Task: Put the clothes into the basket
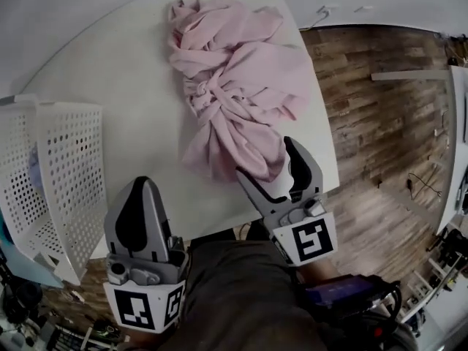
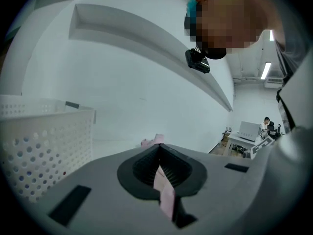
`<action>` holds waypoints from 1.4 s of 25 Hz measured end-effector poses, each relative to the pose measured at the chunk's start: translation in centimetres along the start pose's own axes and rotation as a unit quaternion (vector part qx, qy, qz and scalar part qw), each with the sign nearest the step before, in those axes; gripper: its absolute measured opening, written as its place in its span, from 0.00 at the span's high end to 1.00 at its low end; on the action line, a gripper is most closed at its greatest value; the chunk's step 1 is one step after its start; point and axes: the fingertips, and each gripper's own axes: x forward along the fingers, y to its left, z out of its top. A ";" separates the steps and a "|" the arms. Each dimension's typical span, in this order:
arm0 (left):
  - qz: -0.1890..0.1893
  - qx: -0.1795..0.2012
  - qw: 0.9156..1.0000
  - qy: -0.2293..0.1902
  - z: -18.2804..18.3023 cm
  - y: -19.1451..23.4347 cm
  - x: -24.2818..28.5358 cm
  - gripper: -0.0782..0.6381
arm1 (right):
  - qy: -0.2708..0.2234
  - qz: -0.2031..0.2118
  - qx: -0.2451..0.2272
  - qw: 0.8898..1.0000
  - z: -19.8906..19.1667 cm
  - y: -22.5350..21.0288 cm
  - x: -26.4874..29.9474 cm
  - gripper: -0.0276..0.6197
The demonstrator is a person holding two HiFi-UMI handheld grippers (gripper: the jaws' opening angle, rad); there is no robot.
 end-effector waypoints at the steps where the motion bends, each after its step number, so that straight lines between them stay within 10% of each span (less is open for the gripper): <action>1: -0.001 -0.004 1.000 0.008 -0.8 0.4 0.3 0.88 | 0.009 -0.002 -0.004 1.000 -0.7 0.0 0.7 0.29; 17: 0.021 -0.054 0.997 0.045 -5.2 4.2 1.3 0.88 | 0.168 -0.028 -0.026 0.985 -6.4 -0.2 6.1 0.19; 25: 0.034 -0.045 0.998 0.022 -3.7 3.8 0.1 0.88 | 0.158 0.019 -0.038 0.987 -6.3 0.6 5.8 0.66; 35: 0.068 -0.023 0.997 -0.019 -0.6 1.7 -3.7 0.88 | 0.118 0.053 -0.058 0.990 -3.9 2.0 2.5 0.71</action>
